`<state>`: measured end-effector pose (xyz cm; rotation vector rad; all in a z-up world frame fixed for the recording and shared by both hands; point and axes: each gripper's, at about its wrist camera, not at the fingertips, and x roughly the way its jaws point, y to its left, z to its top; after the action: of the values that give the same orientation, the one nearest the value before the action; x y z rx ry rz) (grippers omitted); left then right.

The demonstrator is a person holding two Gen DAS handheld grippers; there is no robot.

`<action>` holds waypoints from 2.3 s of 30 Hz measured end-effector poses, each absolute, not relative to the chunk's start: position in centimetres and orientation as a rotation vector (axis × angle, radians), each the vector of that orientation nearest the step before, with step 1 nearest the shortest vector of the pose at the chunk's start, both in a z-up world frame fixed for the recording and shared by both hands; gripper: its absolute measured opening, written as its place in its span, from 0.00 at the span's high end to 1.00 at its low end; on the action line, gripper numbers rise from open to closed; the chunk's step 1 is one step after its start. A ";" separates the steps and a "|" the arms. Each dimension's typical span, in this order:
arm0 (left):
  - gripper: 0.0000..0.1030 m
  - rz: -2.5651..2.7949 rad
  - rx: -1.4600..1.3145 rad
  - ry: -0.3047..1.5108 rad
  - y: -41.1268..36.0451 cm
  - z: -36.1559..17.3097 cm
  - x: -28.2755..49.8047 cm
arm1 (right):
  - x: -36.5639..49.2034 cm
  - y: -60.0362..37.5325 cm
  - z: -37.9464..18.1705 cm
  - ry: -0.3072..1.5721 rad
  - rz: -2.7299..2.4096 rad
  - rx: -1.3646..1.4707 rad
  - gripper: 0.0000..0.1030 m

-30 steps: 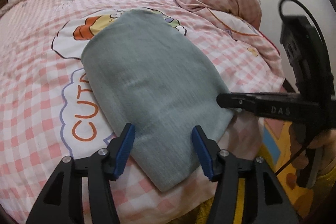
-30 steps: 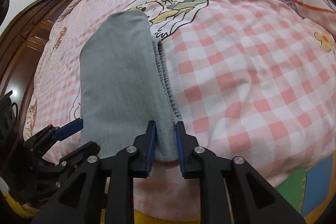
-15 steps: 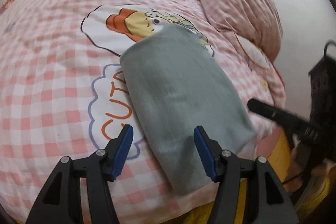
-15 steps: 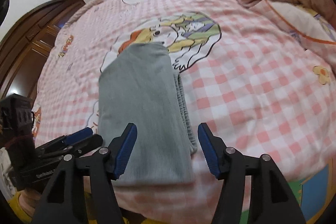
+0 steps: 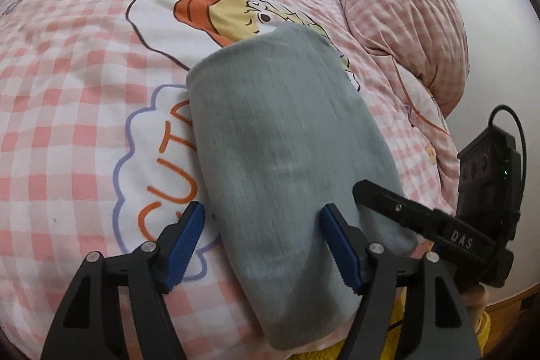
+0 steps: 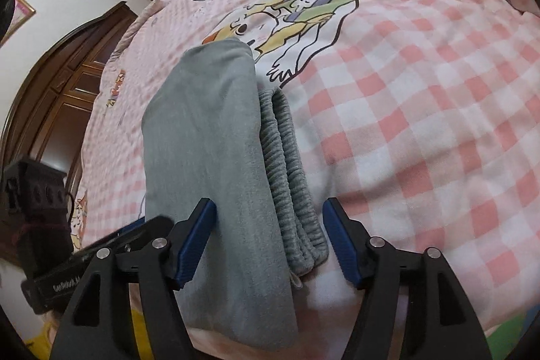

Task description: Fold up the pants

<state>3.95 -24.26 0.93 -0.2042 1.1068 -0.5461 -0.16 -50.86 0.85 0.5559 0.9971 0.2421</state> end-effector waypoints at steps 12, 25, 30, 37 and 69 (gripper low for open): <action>0.30 -0.539 -0.196 1.080 -25.9 0.9 4.4 | -0.9 -50.6 1.4 0.965 0.243 0.573 0.60; 0.63 -0.611 -0.221 1.026 -24.5 3.6 3.7 | -2.3 -48.9 4.4 0.895 0.300 0.623 0.70; 0.63 -0.606 -0.142 0.974 -23.6 5.9 2.7 | -2.3 -47.3 6.0 0.876 0.311 0.597 0.70; 0.63 -0.605 -0.187 0.956 -20.2 7.5 2.9 | -2.2 -44.0 7.8 0.864 0.353 0.559 0.70; 0.63 -0.308 -0.272 0.890 3.7 9.6 5.4 | 4.2 -20.8 8.5 0.925 0.618 0.462 0.70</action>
<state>5.40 3.70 9.60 -0.2721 0.8904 -0.3075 4.22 -20.79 8.53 0.4621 0.9249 0.6178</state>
